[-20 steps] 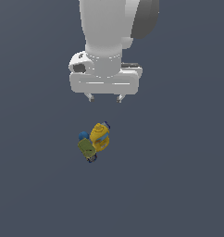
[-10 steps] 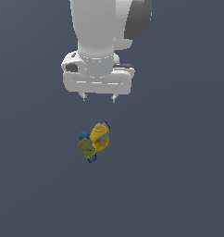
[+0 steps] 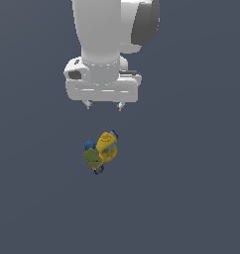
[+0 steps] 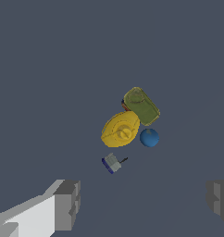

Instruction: Pick up a designated object from a clutter of objects.

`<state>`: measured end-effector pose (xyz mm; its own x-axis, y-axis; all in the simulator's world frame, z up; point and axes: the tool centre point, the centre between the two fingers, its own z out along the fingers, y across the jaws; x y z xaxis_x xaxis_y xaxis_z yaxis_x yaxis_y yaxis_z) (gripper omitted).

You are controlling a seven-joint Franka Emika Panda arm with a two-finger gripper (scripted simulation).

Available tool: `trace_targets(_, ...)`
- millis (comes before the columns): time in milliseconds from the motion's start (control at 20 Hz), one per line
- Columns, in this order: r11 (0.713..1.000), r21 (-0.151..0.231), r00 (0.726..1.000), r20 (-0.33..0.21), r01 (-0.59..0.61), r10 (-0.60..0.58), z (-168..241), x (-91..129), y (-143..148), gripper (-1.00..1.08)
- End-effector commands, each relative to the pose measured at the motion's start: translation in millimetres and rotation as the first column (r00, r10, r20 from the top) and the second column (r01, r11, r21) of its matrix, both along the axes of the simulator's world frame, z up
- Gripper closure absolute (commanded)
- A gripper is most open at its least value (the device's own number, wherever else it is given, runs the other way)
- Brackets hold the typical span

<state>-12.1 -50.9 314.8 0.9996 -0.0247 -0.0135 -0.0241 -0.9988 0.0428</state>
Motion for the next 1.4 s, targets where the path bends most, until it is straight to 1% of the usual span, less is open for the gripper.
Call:
trace_targets(0, 1.000, 0.002, 1.000, -0.001, -0.015, 0.015, -5, 1, -2, -0.92)
trace_targets(350, 0.996, 0.011, 0.996, -0.002, -0.094, 0.094, -31, 6, -13, -0.92)
trace_targets(650, 0.980, 0.022, 0.981, -0.002, -0.196, 0.196, -66, 10, -28, -0.92)
trace_targets(1000, 0.946, 0.034, 0.947, 0.002, -0.321, 0.321, -110, 10, -48, -0.92)
trace_targets(1350, 0.897, 0.040, 0.898, 0.007, -0.440, 0.440, -154, 5, -68, -0.92)
